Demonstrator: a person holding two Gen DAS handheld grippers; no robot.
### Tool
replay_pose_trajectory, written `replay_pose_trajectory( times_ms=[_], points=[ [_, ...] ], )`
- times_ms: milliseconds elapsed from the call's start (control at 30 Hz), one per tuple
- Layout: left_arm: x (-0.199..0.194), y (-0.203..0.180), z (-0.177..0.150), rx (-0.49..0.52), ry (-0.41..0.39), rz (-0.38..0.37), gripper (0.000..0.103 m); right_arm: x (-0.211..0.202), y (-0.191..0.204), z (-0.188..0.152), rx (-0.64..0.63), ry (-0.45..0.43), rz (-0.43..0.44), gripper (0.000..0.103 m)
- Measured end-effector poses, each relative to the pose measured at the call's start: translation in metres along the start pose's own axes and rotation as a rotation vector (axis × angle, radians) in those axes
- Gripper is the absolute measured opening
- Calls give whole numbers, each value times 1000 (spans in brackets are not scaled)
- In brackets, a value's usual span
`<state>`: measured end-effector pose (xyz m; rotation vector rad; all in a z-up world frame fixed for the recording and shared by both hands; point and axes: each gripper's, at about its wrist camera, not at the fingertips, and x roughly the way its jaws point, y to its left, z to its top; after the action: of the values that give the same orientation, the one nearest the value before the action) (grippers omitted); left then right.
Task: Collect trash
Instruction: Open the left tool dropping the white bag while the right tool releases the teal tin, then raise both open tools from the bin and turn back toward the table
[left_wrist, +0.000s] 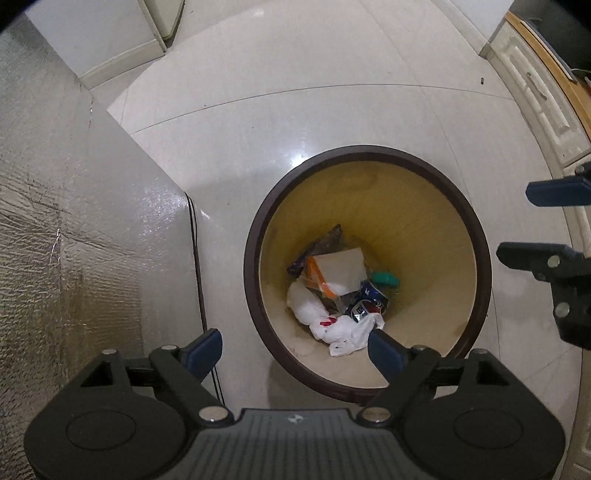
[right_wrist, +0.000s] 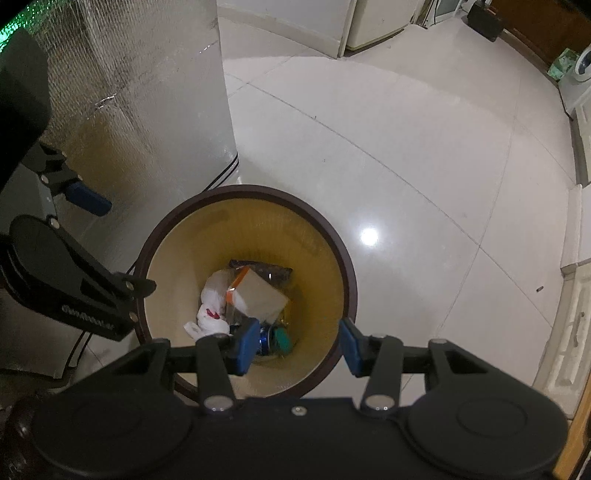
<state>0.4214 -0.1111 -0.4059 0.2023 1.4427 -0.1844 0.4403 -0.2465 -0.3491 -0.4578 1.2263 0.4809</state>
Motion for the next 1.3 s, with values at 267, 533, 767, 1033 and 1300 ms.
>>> replay_pose_trajectory(
  times_ms=[267, 533, 767, 1033, 1300],
  points=[
    [-6, 3, -1, 0, 5, 12, 87, -4, -8, -9, 54, 22, 25, 48],
    [-21, 1, -3, 11, -9, 4, 92, -15, -14, -19, 120, 16, 64, 61],
    [-38, 2, -8, 14, -19, 18, 98, -26, -11, -22, 147, 1, 76, 78],
    [-55, 2, -14, 10, -23, 23, 103, -36, -12, -34, 216, 6, 93, 97],
    [-77, 0, -22, 16, -55, 17, 103, -50, -17, -47, 271, 4, 69, 103]
  ],
)
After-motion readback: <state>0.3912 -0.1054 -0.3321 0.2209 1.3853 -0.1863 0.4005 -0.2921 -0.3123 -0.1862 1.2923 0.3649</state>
